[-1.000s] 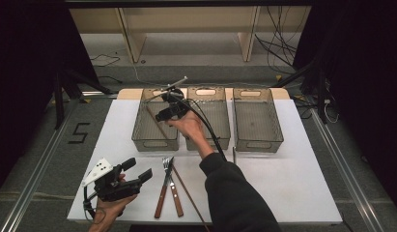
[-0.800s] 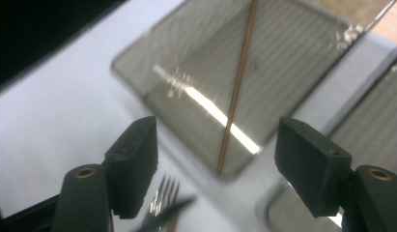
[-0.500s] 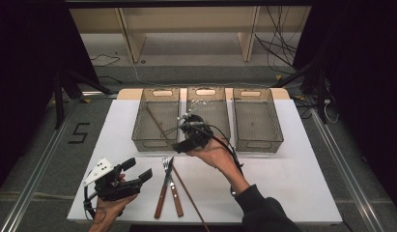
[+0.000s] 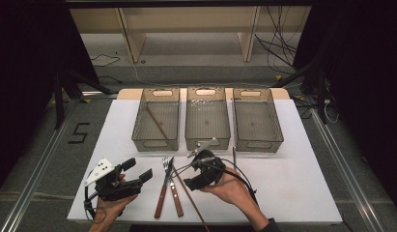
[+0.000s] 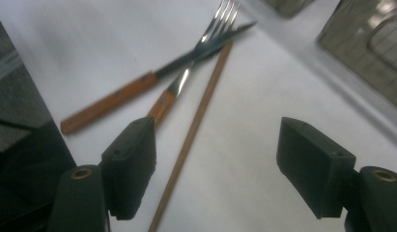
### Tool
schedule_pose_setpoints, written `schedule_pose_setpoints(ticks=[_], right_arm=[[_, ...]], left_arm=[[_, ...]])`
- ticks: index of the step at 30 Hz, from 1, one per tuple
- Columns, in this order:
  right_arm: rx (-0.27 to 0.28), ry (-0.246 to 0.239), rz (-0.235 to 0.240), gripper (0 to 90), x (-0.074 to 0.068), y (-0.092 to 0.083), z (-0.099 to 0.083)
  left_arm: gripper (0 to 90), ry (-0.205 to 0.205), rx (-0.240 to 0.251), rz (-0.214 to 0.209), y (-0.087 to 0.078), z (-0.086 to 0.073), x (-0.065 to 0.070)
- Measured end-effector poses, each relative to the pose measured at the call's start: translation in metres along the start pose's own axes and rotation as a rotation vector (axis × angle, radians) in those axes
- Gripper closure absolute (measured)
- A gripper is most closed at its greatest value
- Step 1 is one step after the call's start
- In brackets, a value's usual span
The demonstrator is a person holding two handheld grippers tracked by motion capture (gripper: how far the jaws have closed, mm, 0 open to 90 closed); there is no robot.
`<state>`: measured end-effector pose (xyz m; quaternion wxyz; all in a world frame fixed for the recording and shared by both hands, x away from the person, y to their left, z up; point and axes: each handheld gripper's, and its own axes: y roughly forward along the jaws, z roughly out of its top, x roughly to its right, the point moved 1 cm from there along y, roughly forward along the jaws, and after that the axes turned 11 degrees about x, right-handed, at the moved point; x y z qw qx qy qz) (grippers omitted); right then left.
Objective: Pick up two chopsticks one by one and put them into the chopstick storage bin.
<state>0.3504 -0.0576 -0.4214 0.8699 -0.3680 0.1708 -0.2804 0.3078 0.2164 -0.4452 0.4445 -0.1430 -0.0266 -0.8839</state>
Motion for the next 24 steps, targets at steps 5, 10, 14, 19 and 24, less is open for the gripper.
schedule_pose_setpoints(ticks=[5, 10, 14, 19, 24], right_arm=[[-0.073, -0.027, 0.010, 34.0, -0.011, 0.011, -0.012], [-0.125, -0.047, 0.004, 37.3, -0.016, 0.019, -0.018], [-0.160, -0.064, 0.005, 40.5, -0.019, 0.022, -0.020], [-0.205, -0.090, 0.007, 45.1, -0.024, 0.029, -0.024], [-0.228, -0.123, 0.005, 50.2, -0.027, 0.036, -0.027]], left_arm=[[16.6, 0.000, -0.001, -0.001, 0.000, 0.000, 0.000], [16.6, 0.000, 0.000, -0.001, -0.001, 0.000, 0.000], [16.6, -0.001, -0.001, -0.002, -0.001, 0.001, 0.000], [16.6, -0.004, 0.001, -0.004, -0.001, 0.000, 0.001], [16.6, -0.004, -0.002, -0.005, 0.000, 0.000, 0.000]])
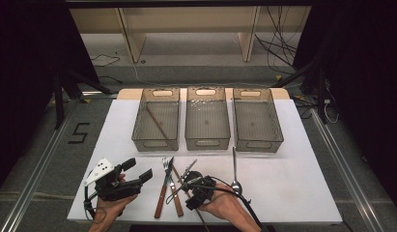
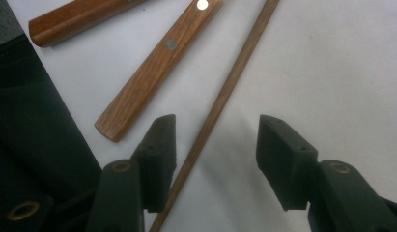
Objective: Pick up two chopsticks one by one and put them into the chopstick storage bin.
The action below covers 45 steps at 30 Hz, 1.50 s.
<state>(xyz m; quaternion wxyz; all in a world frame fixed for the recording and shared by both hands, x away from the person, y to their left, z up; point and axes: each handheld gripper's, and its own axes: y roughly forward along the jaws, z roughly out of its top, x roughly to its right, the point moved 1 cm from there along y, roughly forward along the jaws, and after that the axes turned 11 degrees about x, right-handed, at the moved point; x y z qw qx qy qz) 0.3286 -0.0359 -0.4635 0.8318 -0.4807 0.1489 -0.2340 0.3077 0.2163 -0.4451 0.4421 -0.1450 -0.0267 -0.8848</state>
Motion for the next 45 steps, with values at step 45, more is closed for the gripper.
schedule_pose_setpoints(ticks=[45], right_arm=[[-0.107, 0.085, 0.001, 85.7, 0.041, -0.006, -0.016]], left_arm=[[16.6, -0.001, 0.003, -0.008, 0.000, 0.000, 0.001]])
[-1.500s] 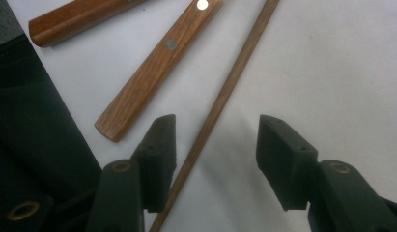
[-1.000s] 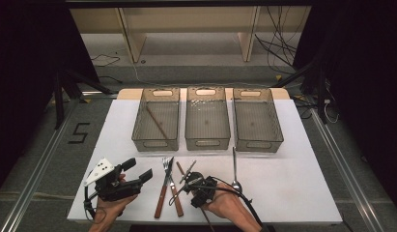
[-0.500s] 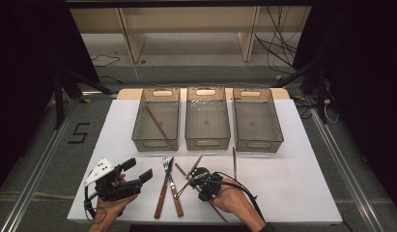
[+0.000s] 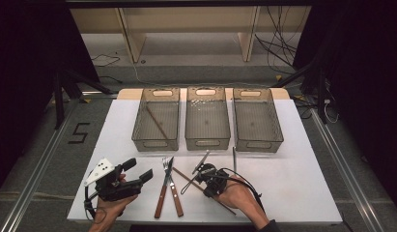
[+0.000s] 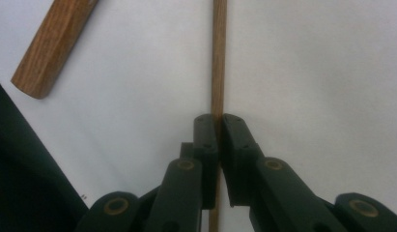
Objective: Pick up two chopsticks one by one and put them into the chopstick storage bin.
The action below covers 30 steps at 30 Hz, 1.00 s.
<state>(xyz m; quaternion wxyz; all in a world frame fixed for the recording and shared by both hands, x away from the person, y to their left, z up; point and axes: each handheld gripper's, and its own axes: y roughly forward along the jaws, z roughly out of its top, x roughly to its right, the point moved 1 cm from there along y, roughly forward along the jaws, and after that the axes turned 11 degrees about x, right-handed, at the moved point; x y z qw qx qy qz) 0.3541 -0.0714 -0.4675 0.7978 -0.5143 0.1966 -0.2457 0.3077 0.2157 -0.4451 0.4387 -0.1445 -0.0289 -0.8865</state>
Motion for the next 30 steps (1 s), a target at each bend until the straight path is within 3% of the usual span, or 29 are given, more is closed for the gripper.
schedule_pose_setpoints(ticks=[7, 15, 24, 30], right_arm=[[0.028, 0.000, 0.006, 85.8, 0.004, -0.009, 0.000], [0.127, 0.015, 0.014, 85.8, 0.012, -0.034, 0.012], [0.261, 0.050, 0.035, 85.8, 0.028, -0.050, 0.050], [0.306, 0.062, 0.044, 85.8, 0.037, -0.050, 0.080]], left_arm=[[16.6, 0.000, -0.002, 0.001, 0.000, 0.000, 0.000], [16.6, 0.000, -0.005, 0.005, 0.000, 0.000, -0.001], [16.6, -0.002, -0.005, 0.007, -0.001, 0.000, -0.002], [16.6, -0.004, -0.006, 0.006, 0.000, 0.000, -0.002]])
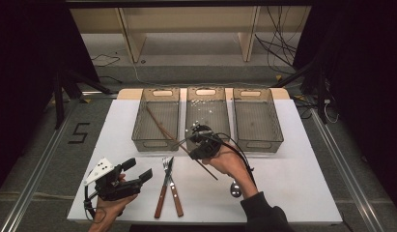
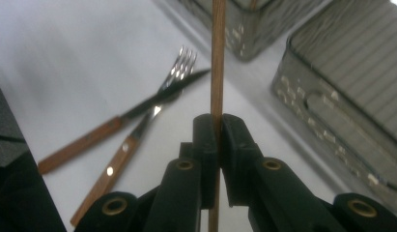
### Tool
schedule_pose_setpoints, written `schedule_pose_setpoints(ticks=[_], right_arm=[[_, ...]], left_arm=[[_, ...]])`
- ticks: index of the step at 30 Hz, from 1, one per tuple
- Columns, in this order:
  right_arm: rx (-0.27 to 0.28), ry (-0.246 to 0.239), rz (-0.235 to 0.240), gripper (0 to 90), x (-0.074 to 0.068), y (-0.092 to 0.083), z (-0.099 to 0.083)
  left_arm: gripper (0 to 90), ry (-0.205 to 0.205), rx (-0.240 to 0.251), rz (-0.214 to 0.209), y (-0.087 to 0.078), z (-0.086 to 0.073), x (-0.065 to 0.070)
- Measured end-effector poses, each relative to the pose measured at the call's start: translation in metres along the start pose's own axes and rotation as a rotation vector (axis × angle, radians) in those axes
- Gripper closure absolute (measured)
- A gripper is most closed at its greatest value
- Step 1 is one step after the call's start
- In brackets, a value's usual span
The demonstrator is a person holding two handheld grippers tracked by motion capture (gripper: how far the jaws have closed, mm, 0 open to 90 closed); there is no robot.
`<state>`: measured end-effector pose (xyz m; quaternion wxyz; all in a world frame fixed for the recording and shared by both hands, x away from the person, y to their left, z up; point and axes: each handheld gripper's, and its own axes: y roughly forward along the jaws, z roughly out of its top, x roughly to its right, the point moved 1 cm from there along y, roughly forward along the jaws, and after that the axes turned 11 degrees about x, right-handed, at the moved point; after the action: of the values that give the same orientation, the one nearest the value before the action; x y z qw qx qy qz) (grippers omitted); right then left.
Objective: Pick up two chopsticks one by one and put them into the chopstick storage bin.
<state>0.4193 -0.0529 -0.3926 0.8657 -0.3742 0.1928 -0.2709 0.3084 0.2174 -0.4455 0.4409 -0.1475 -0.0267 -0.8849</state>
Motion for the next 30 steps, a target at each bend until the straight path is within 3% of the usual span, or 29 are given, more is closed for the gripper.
schedule_pose_setpoints(ticks=[12, 21, 30], right_arm=[[0.065, 0.026, 0.011, 85.8, 0.013, 0.015, 0.057], [0.090, 0.076, 0.012, 85.8, 0.022, 0.032, 0.097], [0.092, 0.124, -0.009, 85.8, 0.032, 0.052, 0.124]], left_arm=[[16.6, -0.007, 0.003, 0.001, -0.001, 0.000, -0.001], [16.6, -0.009, 0.002, 0.002, -0.001, 0.001, -0.002], [16.6, -0.023, 0.015, -0.001, -0.001, 0.001, -0.001]])
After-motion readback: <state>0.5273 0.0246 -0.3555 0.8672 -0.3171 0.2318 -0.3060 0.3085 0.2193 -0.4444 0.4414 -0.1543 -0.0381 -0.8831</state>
